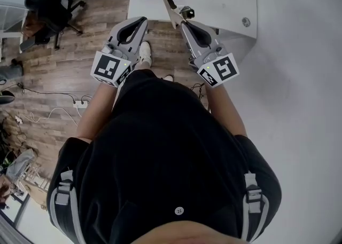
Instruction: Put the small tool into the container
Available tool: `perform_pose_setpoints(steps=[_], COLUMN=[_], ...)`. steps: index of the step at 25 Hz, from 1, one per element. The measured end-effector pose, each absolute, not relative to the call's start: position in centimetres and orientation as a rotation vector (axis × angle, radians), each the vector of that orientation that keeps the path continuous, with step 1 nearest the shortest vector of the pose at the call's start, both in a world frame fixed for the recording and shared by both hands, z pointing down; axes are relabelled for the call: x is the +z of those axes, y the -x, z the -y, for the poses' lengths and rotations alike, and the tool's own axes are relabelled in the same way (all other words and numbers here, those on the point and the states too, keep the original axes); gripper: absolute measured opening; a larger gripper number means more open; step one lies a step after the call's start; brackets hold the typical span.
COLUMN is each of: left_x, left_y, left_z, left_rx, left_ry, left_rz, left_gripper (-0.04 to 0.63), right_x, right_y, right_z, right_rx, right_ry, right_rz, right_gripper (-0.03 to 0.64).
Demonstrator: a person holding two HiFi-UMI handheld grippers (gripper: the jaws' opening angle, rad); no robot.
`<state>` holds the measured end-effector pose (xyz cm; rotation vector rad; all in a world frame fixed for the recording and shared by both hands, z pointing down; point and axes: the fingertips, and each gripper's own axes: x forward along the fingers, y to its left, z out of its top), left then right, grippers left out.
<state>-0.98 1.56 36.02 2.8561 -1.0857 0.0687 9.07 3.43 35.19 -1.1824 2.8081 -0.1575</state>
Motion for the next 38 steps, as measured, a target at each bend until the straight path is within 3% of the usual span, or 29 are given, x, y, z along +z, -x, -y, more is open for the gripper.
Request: perform_pose_setpoints(steps=[19, 38], left_x=[35.8, 38.5], left_y=[3.3, 4.0], left_z=[15.3, 22.1], left_rx=[0.025, 0.046], left_ry=[-2.912, -2.905], left_rz=[0.902, 0.784], left_gripper=[0.005, 0.005], right_x=[36.7, 39.6], right_y=[-6.0, -4.5], right_z=[12.6, 18.7], right_rx=[-0.147, -0.178], right_ry=[1.395, 1.481], right_rz=[-2.83, -2.891], right_gripper=[0.015, 0.014])
